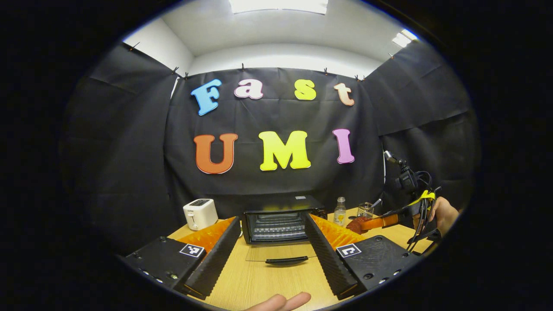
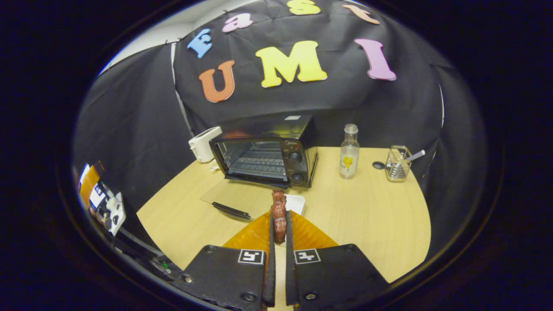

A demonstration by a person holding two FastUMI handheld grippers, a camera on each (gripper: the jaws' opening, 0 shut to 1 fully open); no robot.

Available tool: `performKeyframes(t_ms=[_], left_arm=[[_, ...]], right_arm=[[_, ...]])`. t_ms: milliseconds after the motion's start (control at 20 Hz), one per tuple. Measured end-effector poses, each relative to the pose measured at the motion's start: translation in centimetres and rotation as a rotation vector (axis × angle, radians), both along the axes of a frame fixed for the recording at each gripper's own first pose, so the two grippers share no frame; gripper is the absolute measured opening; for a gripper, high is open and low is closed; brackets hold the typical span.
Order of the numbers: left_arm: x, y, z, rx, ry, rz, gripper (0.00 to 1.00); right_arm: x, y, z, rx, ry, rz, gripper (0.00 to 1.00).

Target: Open the electric oven with the left hand, put the food in, and close the electric oven.

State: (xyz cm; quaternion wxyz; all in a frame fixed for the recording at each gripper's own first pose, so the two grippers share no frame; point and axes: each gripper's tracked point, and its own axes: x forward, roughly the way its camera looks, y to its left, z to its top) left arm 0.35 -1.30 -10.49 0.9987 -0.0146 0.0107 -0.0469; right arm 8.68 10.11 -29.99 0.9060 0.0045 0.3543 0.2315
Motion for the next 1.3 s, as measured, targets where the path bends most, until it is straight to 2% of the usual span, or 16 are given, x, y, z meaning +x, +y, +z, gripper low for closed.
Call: performKeyframes(t_ms=[250,300,350,400,450,600,750,850,1200,1250,1300], left_arm=[[1.0,1.3,0.2,-0.006,0.025,0.016,0.95],[1.3,1.8,0.3,-0.008,0.023,0.02,0.95],[1.6,2.2,0.3,-0.012,0.021,0.026,0.95],[1.8,2.8,0.1,-0.014,0.023,0.036,0.95],[2.0,3.2,-0.2,-0.022,0.019,0.034,0.95],[2.8,5.0,-1.5,-0.028,0.038,0.051,0.95],[3.9,7.0,-1.5,-0.009,0.027,0.099,0.95],[4.8,7.3,-1.2,0.001,0.018,0.098,0.95],[7.5,7.2,-1.5,0.037,0.005,0.062,0.96],[7.8,7.3,-1.4,0.036,0.004,0.062,0.96],[8.0,7.5,-1.5,0.034,0.007,0.067,0.95]], right_arm=[[0.3,2.0,2.2,-0.076,-0.17,0.013,0.12],[0.5,2.6,2.2,-0.087,-0.192,0.02,0.1],[0.7,3.3,2.2,-0.094,-0.208,0.024,0.12],[1.0,3.9,2.2,-0.101,-0.224,0.025,0.1],[1.4,4.7,2.2,-0.106,-0.245,0.026,0.12],[2.8,7.4,1.3,-0.12,-0.295,0.022,0.1],[4.2,10.8,-0.2,-0.102,-0.294,0.039,0.12],[5.5,12.6,-1.0,-0.073,-0.297,0.038,0.12],[10.3,17.3,-4.4,0.069,-0.253,-0.043,0.12],[11.0,18.0,-5.1,0.089,-0.241,-0.053,0.1],[11.7,18.7,-5.8,0.109,-0.219,-0.071,0.12]])
